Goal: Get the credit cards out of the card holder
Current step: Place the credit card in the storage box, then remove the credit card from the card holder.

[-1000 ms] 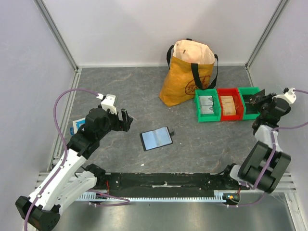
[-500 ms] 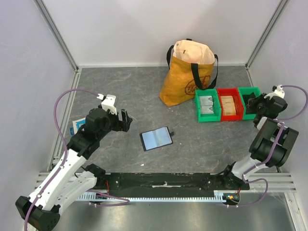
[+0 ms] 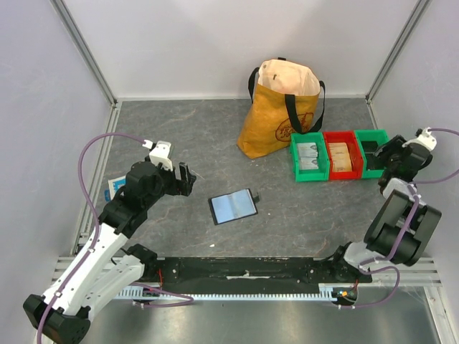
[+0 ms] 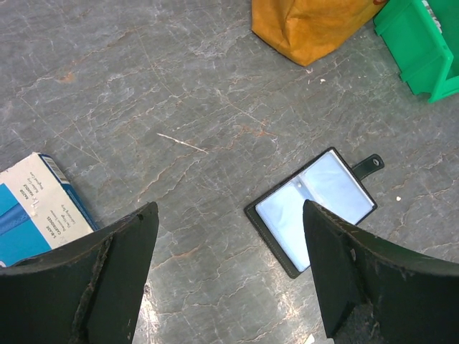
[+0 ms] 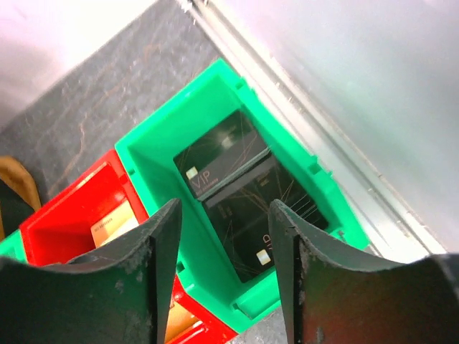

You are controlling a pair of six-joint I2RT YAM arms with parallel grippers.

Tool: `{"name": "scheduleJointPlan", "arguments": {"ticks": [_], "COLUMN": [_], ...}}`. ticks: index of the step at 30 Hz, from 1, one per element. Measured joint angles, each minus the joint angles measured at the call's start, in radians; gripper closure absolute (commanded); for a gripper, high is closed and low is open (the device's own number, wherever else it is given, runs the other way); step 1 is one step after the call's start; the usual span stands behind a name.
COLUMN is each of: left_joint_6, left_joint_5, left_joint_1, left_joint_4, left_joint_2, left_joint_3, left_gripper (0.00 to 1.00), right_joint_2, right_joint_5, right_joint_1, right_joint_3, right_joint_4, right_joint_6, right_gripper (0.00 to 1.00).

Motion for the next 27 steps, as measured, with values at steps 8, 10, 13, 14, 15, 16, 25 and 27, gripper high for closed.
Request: {"name": "scheduleJointPlan", "arguments": {"ticks": [8, 10, 13, 14, 15, 16, 25, 27], "left_joint_6": [0.000, 0.000, -0.001, -0.001, -0.001, -0.002, -0.096, -0.126], "left_joint_5": [0.016, 0.026, 0.036, 0.043, 0.052, 0.058, 0.202, 0.232], "left_joint_1": [0.013, 0.021, 0.026, 0.027, 0.027, 0.027, 0.028, 0.027], "left_joint_4": [0.001, 0.001, 0.001, 0.001, 0.001, 0.002, 0.042, 0.057], "left_joint_2": [-0.015, -0.015, -0.014, -0.013, -0.011, -0.010, 0.052, 0.069], "left_joint_3": [0.000, 0.000, 0.000, 0.000, 0.000, 0.000, -0.023, -0.033], "left_gripper": [0.13, 0.13, 0.13, 0.13, 0.13, 0.13, 0.16, 0.16], "right_joint_2": [-0.251, -0.308, -0.389, -0.413, -0.432, -0.446, -0.564, -0.572], "right_joint_5": [0.085, 0.078, 0.064, 0.060, 0.050, 0.044, -0.018, -0.022], "right_joint_1": [0.053, 0.108, 0.230, 0.285, 0.335, 0.378, 0.769, 0.845], "right_joint_3": [-0.004, -0.013, -0.033, -0.040, -0.046, -0.051, -0.139, -0.152], "right_joint_4": [-0.094, -0.109, -0.148, -0.161, -0.175, -0.188, -0.275, -0.278], "right_joint_6": [0.013, 0.017, 0.026, 0.029, 0.031, 0.034, 0.096, 0.112], "right_gripper": [0.36, 0.36, 0.35, 0.35, 0.35, 0.35, 0.35, 0.35]}}
